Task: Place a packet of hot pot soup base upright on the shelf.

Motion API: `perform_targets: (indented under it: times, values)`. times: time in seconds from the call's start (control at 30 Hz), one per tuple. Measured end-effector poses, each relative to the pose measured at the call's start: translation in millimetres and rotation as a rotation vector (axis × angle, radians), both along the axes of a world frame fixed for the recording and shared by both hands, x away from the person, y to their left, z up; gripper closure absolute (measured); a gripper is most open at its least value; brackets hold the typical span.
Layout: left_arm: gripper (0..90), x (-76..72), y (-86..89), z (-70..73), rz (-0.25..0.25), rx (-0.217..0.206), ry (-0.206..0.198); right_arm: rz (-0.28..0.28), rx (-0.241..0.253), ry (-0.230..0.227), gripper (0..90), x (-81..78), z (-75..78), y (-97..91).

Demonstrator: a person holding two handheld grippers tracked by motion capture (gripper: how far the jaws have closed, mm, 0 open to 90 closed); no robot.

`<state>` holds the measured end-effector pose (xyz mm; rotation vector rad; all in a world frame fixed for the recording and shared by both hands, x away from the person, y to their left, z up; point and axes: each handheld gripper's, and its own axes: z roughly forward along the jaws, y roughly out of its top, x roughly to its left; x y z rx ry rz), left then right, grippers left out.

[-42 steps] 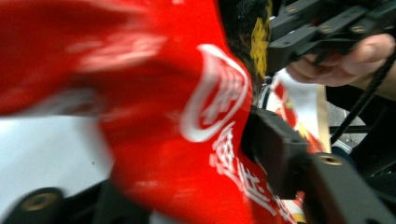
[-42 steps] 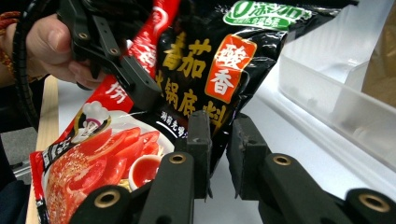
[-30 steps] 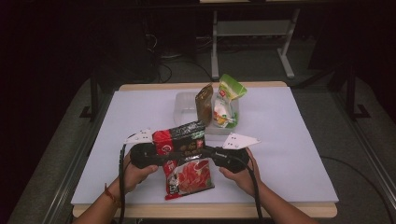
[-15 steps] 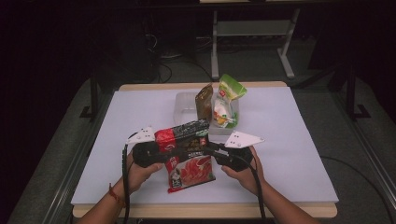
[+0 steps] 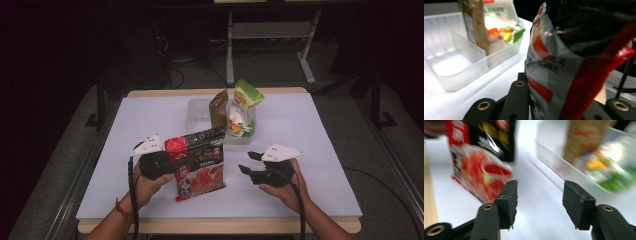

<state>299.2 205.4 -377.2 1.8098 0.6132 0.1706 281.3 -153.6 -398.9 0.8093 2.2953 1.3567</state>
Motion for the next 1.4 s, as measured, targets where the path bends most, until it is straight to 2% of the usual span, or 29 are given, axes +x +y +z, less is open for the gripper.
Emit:
perform_targets:
  times: [0.1,0.2,0.33,0.4,0.5,0.7,0.87,1.1,1.23,1.4]
  values:
    - [81.8,-0.6,0.8,1.1,0.027,-0.003,-0.034,-0.052,-0.018,0.005,38.9,-1.9,-6.1,-20.7]
    - [82.3,-0.6,1.7,3.1,0.036,-0.001,-0.047,-0.092,-0.069,0.003,37.5,-4.6,-13.8,-35.7]
    - [82.6,-0.2,2.4,7.3,0.050,-0.003,-0.060,-0.106,-0.098,0.001,35.1,-7.9,-24.1,-45.3]
    - [82.6,-0.8,3.9,10.0,0.074,-0.015,-0.072,-0.104,-0.097,0.011,33.5,-7.7,-26.8,-48.3]
    - [82.4,-0.7,7.6,14.3,0.098,-0.020,-0.087,-0.134,-0.057,0.039,29.6,-5.4,-29.0,-52.7]
    - [82.3,1.5,16.1,20.5,0.128,-0.038,-0.105,-0.180,-0.042,0.029,25.2,-1.3,-30.4,-60.7]
    - [82.3,3.4,20.9,27.7,0.148,-0.052,-0.127,-0.176,-0.047,0.012,23.8,1.7,-35.2,-66.7]
    - [82.2,8.2,23.6,35.8,0.165,-0.081,-0.149,-0.152,-0.083,-0.025,22.2,3.2,-40.2,-68.3]
    - [82.3,10.8,24.1,41.5,0.180,-0.113,-0.158,-0.145,-0.068,-0.041,21.9,2.0,-39.4,-67.3]
    - [82.3,15.9,24.9,48.3,0.192,-0.137,-0.171,-0.124,-0.022,-0.071,21.3,-0.4,-37.5,-66.0]
